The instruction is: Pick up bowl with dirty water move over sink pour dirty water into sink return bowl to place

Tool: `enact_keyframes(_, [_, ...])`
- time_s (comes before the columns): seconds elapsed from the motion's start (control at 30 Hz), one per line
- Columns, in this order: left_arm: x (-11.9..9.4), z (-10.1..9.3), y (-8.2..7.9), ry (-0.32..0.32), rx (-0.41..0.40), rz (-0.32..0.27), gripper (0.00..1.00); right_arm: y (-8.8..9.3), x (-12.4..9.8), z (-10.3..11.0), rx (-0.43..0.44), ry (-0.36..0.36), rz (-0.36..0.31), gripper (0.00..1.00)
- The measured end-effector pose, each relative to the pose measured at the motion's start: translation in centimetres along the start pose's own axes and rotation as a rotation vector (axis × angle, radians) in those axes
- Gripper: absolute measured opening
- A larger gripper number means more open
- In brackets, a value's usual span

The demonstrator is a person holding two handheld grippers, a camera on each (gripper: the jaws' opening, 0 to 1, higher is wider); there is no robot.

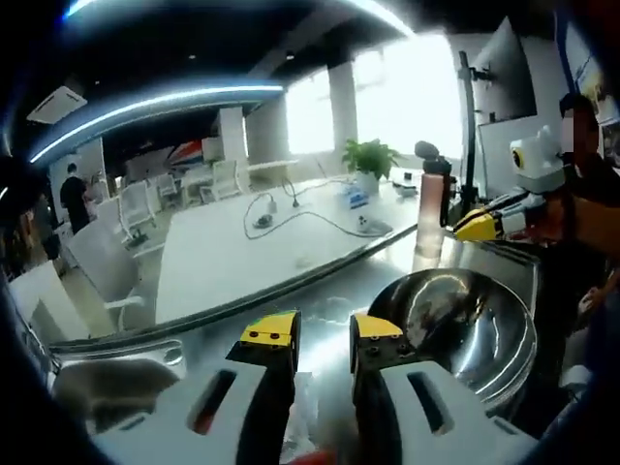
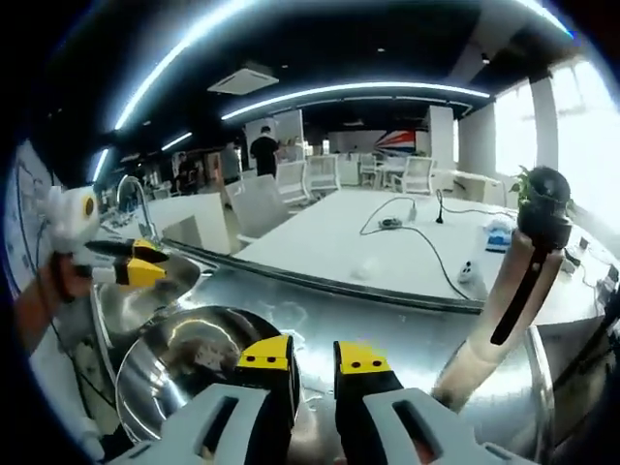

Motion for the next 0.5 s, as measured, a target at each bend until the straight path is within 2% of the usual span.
enact_keyframes(0.07, [-0.5, 0.4, -0.5, -0.017, 0.010, -0.040, 0.15, -0.4, -0.5, -0.5, 0.016, 0.004, -0.022, 0.11])
enact_keyframes(0.17, [-1.3, 0.8, -0.6, -0.030, 0.026, -0.060, 0.15, -0.8, -1.3, -0.9, 0.026, 0.010, -0.049, 0.11])
enact_keyframes(0.23, [-1.9, 1.4, -1.2, -0.052, 0.012, -0.110, 0.15, -1.2, -1.9, -1.2, 0.021, 0.023, -0.073, 0.13])
enact_keyframes(0.37, [-3.1, 1.8, -1.3, -0.059, -0.002, -0.147, 0.16, -1.8, -3.2, -1.8, 0.012, 0.051, -0.128, 0.16])
enact_keyframes(0.43, [-4.1, 2.1, -1.6, -0.071, 0.000, -0.182, 0.18, -2.1, -4.1, -2.3, 0.009, 0.073, -0.170, 0.17])
enact_keyframes(0.47, [-4.7, 2.7, -2.0, -0.101, 0.003, -0.220, 0.18, -1.7, -4.7, -2.6, 0.011, 0.078, -0.177, 0.17])
enact_keyframes(0.5, [-5.4, 3.1, -2.2, -0.123, 0.016, -0.249, 0.17, -1.7, -5.0, -3.0, 0.046, 0.082, -0.197, 0.17])
Point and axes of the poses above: the point that each gripper's makers call its tool centre point, and the gripper's own axes: x roughly forward along the fingers, z roughly to its left, y roughly out of its underside, the point moved 1 cm from there along -x, roughly backward along the fingers, and after that the axes turned 10 degrees about -x, right-handed, at the moved point
